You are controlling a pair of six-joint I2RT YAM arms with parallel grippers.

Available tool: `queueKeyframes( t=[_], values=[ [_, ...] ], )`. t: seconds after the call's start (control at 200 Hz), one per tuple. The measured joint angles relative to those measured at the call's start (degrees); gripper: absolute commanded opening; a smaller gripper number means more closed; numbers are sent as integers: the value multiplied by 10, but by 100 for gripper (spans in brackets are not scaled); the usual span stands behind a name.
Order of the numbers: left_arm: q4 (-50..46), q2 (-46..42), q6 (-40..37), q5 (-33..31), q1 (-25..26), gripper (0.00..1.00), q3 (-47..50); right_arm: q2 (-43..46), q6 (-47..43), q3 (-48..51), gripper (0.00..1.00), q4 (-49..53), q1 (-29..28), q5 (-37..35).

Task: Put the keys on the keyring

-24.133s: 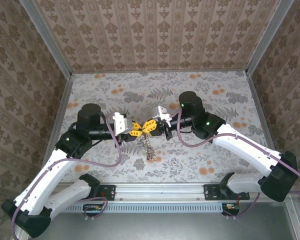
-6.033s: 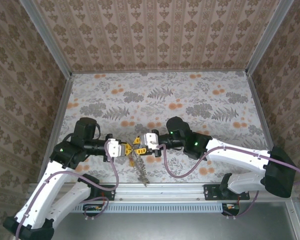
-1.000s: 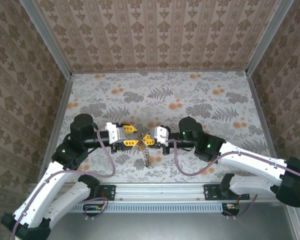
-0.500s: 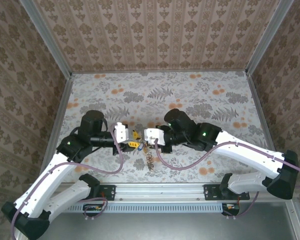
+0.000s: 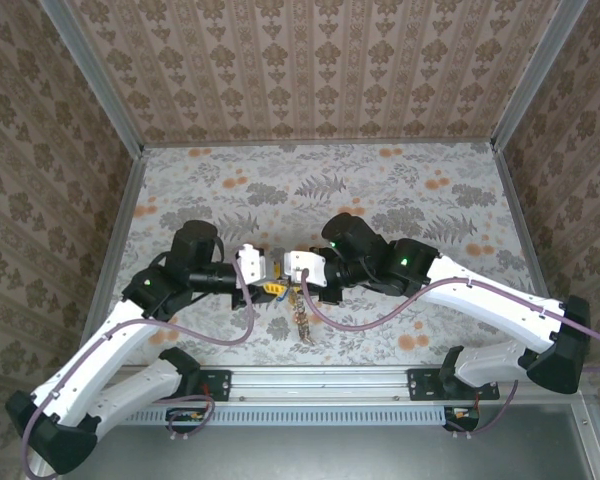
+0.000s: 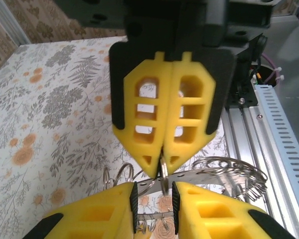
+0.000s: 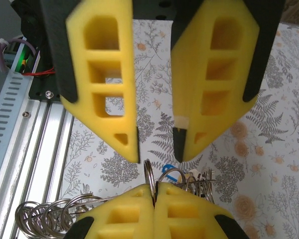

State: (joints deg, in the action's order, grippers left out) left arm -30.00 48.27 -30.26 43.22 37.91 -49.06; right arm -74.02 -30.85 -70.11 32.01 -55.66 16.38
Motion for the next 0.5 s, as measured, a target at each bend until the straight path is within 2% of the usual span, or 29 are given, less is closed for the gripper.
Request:
queueKeyframes(
  t=[0.185, 0.275, 0.345, 0.5],
  values=[
    [4, 14, 13, -9, 7, 24, 0, -2, 17, 0, 0, -1, 0, 0],
    [8, 16, 17, -9, 10, 14, 0, -2, 24, 0, 0, -5, 0, -2],
    [9, 16, 20, -7, 14, 0, 0, -2, 26, 0, 0, -9, 1, -2],
    [9, 22, 17, -5, 16, 0, 0, -2, 26, 3, 0, -7, 3, -4]
  ],
)
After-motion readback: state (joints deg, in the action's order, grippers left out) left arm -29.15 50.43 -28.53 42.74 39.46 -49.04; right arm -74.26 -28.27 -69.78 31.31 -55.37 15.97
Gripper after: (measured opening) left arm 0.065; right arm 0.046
